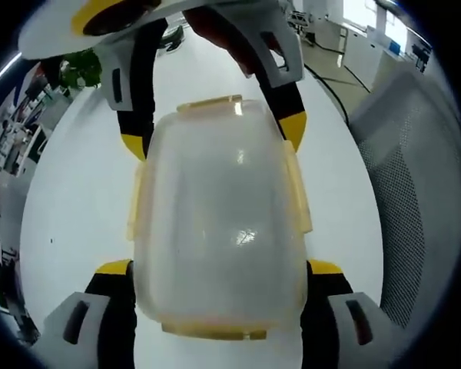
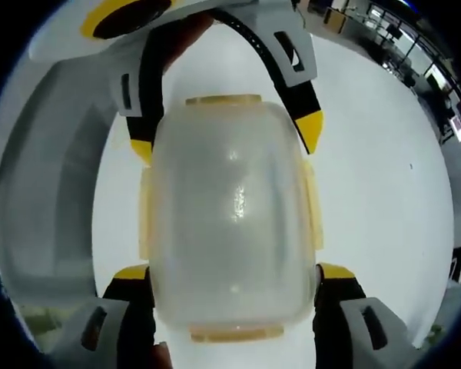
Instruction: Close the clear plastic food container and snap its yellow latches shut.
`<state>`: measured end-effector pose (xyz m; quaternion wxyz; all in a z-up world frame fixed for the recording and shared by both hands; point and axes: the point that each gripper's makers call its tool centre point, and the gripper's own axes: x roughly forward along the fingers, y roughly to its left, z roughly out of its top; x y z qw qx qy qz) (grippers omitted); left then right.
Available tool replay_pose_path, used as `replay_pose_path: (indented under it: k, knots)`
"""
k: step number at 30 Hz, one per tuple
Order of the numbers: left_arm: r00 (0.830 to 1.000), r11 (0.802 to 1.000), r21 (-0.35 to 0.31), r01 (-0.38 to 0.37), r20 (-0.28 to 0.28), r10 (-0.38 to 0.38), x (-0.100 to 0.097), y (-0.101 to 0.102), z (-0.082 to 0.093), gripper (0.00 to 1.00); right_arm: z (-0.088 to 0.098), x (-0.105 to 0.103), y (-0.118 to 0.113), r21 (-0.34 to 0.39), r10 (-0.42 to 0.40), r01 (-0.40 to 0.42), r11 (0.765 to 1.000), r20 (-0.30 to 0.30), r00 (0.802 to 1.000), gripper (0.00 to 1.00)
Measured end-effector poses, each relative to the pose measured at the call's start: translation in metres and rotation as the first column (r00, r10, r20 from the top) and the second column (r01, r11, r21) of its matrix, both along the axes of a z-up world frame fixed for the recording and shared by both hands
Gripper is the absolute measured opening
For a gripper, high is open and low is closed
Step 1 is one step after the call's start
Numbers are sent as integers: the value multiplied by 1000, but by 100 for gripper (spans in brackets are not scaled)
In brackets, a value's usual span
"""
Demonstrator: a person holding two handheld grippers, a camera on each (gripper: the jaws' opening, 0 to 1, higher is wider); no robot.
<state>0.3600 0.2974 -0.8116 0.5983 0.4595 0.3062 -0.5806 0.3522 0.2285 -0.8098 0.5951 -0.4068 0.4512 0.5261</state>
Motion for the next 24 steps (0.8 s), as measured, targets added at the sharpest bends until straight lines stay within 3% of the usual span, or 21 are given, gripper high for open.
replay_pose_path:
  k: [7, 24]
  knots:
    - [999, 999, 30, 16, 43, -17, 2, 22, -5, 92, 0, 1, 22, 26, -11, 11, 1000, -3, 1000, 86]
    - [1000, 999, 22, -25, 20, 24, -1, 52, -2, 91, -2, 1, 53, 10, 36, -36, 999, -1, 999, 86]
